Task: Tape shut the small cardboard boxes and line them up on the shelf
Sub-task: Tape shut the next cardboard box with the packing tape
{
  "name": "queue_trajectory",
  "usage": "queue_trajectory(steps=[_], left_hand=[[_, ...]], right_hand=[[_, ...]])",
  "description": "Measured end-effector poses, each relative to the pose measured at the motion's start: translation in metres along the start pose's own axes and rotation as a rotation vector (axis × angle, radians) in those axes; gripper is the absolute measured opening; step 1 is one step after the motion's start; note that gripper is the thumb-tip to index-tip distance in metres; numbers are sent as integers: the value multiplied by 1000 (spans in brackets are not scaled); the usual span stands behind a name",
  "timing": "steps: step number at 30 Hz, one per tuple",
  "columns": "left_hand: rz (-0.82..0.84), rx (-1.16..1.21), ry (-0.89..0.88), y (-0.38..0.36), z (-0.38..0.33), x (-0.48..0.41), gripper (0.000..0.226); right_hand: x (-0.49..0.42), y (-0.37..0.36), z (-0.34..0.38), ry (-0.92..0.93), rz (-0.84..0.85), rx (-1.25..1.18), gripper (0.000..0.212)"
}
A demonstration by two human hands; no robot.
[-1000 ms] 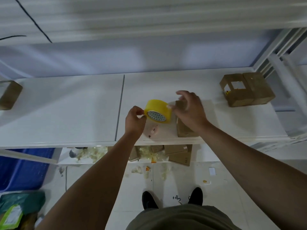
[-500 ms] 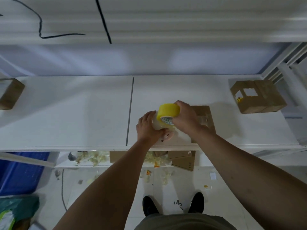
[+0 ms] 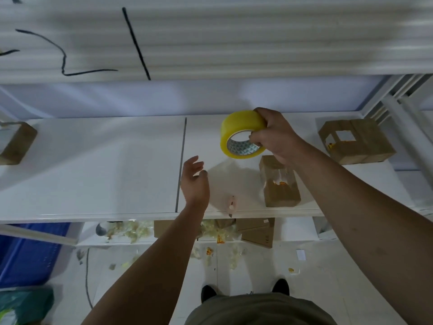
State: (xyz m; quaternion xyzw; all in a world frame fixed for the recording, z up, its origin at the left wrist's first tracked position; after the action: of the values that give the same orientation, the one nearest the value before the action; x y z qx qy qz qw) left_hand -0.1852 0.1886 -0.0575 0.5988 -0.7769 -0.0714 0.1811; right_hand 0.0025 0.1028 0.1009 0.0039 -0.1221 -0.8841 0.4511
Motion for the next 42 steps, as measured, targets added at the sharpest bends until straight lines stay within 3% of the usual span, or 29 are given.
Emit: queue_trajectory(steps=[2,5,7,10,14,18,20,22,24,28,32,35,39,42], left_hand=[[171,172,130,-12,-21,8,23],[686,400,516,-32,-51,24,65],[813,536,579,-42,-66,35,56],[733,622,513,-57,-72,40,34],[638,402,298,-68,-78,49,13],[464,199,118,-82,-87,58,5],[401,176,103,-87,-90,61,4],[336,115,99,-87,-86,62,6],[291,44,83,-87,-77,62,7],[192,-131,34,-96,-65,62,11],[109,-330,-27,-106,-64,58,24],[92,-445,-39,-112,-62,56,20],[71,-493,7,-124,-51,56,14],[89,-369,175,-135,-38,62,30]], right_hand=[[4,11,-4,8,17,-41,40],[11,25,-6,33,26,-82,42],[17,40,-6,43,32,-116,40],[28,68,-9,51,20,-133,34],[41,111,-25,40,32,-135,41],[52,145,-50,14,186,-394,31],[52,158,-61,-8,93,-458,33],[49,170,-73,-74,-110,-380,60],[47,179,-85,-115,-230,-195,69],[46,180,-110,-222,-127,81,71],[43,171,-126,-131,-104,177,88],[38,168,-129,-117,-74,206,81],[32,164,-141,-139,-74,261,57],[31,157,-148,-155,-125,244,50]])
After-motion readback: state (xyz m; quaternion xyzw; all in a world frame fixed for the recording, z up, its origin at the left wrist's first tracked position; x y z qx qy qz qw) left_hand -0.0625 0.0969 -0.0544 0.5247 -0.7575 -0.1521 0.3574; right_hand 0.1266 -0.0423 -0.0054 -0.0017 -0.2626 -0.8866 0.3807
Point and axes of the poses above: each hand's wrist, its own x-axis away from the middle knuckle, its own y-axis out of the back of the hand, z = x × y, the point moved 1 cm from there along -x, towards the middle knuckle, and after that the axes turned 12 degrees about -x, right-handed, at the moved point
